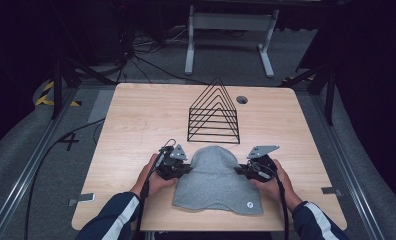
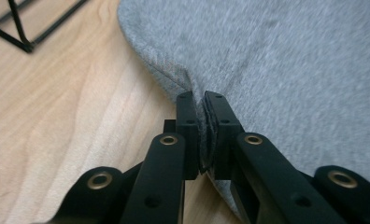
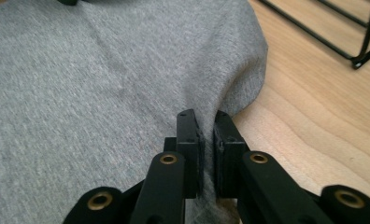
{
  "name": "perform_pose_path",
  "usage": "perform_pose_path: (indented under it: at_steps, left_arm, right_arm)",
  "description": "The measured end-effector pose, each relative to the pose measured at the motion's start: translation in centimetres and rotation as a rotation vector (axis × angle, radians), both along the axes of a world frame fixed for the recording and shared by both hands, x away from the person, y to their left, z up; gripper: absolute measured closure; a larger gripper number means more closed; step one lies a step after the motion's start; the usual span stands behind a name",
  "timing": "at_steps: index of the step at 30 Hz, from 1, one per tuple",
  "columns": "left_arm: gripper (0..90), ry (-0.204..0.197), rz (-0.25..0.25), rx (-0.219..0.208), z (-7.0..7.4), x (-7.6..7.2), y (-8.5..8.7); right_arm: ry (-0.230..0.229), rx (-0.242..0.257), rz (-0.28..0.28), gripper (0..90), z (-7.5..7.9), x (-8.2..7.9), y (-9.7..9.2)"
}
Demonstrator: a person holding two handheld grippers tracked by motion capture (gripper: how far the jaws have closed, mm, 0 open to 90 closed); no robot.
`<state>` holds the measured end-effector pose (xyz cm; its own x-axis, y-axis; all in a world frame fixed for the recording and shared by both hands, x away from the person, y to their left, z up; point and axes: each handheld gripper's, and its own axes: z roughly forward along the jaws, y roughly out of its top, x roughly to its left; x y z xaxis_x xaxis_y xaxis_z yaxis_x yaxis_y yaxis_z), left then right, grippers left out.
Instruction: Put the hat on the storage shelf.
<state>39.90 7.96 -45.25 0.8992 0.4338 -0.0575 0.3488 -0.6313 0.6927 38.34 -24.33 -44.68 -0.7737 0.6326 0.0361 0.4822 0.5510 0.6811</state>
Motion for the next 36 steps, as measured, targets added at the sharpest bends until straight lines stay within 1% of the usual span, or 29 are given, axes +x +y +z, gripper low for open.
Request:
perform_pose_path:
  at_steps: [3, 4, 5, 8, 9, 10, 11, 12, 13, 14, 17, 19, 24, 27, 29, 30, 32, 33, 34, 35, 36]
  left_arm:
    - [86.2, -0.016, -0.011, -0.002, 0.4, 0.0, 0.1]
    - [86.3, -0.015, -0.01, -0.004, 0.5, -0.1, 0.1]
    - [86.3, -0.025, -0.016, -0.002, 0.7, -0.1, 0.1]
    - [86.4, -0.046, -0.02, -0.014, 1.2, -0.4, 0.2]
    - [86.4, -0.053, -0.021, -0.019, 1.4, -0.4, 0.2]
    - [86.4, -0.053, -0.021, -0.019, 1.4, -0.4, 0.2]
    - [86.4, -0.065, -0.019, -0.01, 1.6, -0.4, 0.2]
    - [86.4, -0.068, -0.014, -0.01, 1.8, -0.5, 0.2]
    - [86.4, -0.075, -0.006, -0.029, 2.1, -0.7, 0.2]
    - [86.4, -0.088, -0.01, -0.027, 2.5, -0.9, 0.3]
    - [86.5, -0.121, -0.012, -0.04, 3.4, -1.4, 0.6]
    - [86.5, -0.142, 0.003, -0.05, 3.9, -1.6, 0.7]
    - [86.6, -0.19, 0.001, -0.06, 5.5, -2.2, 0.9]
    - [86.6, -0.211, 0.008, -0.073, 6.5, -2.0, 0.9]
    - [86.6, -0.22, 0.017, -0.091, 7.3, -1.8, 0.9]
    - [86.5, -0.229, 0.01, -0.095, 7.6, -1.7, 0.8]
    - [86.6, -0.239, 0.002, -0.095, 8.3, -1.5, 0.7]
    - [86.6, -0.239, 0.002, -0.095, 8.3, -1.5, 0.7]
    - [86.6, -0.256, 0.001, -0.095, 9.1, -1.3, 0.6]
    - [86.6, -0.256, 0.001, -0.095, 9.1, -1.3, 0.6]
    - [86.6, -0.271, 0.001, -0.099, 9.7, -1.2, 0.5]
  right_arm:
    - [-0.026, -0.004, 0.013, 83.8, 0.5, -0.2, 0.1]
    - [-0.031, 0.002, 0.014, 83.8, 0.7, -0.2, 0.1]
    - [-0.04, 0.013, 0.015, 83.9, 0.9, -0.2, 0.0]
    - [-0.048, 0.038, 0.01, 84.0, 1.5, -0.2, -0.3]
    - [-0.058, 0.041, 0.01, 84.0, 1.7, -0.2, -0.3]
    - [-0.058, 0.041, 0.01, 84.0, 1.7, -0.2, -0.3]
    - [-0.073, 0.046, 0.013, 84.0, 2.1, -0.3, -0.4]
    - [-0.073, 0.046, 0.013, 84.0, 2.1, -0.3, -0.4]
    - [-0.078, 0.047, 0.015, 84.0, 2.3, -0.4, -0.4]
    - [-0.085, 0.045, 0.012, 84.0, 2.6, -0.5, -0.5]
    - [-0.124, 0.046, 0.01, 84.0, 3.4, -0.8, -0.6]
    - [-0.15, 0.048, 0.006, 84.0, 4.0, -1.1, -0.5]
    - [-0.194, 0.044, 0.027, 84.0, 5.6, -1.9, -0.4]
    - [-0.22, 0.047, 0.031, 84.0, 6.6, -1.9, -0.6]
    - [-0.223, 0.07, 0.032, 84.0, 7.2, -1.7, -0.7]
    - [-0.231, 0.072, 0.031, 84.0, 7.5, -1.6, -0.7]
    - [-0.242, 0.072, 0.031, 84.1, 8.0, -1.3, -0.8]
    - [-0.248, 0.072, 0.03, 84.1, 8.3, -1.2, -0.8]
    - [-0.26, 0.067, 0.026, 84.1, 8.8, -1.1, -0.9]
    - [-0.27, 0.07, 0.024, 84.1, 9.1, -1.0, -0.9]
    - [-0.275, 0.072, 0.023, 84.1, 9.6, -1.0, -1.0]
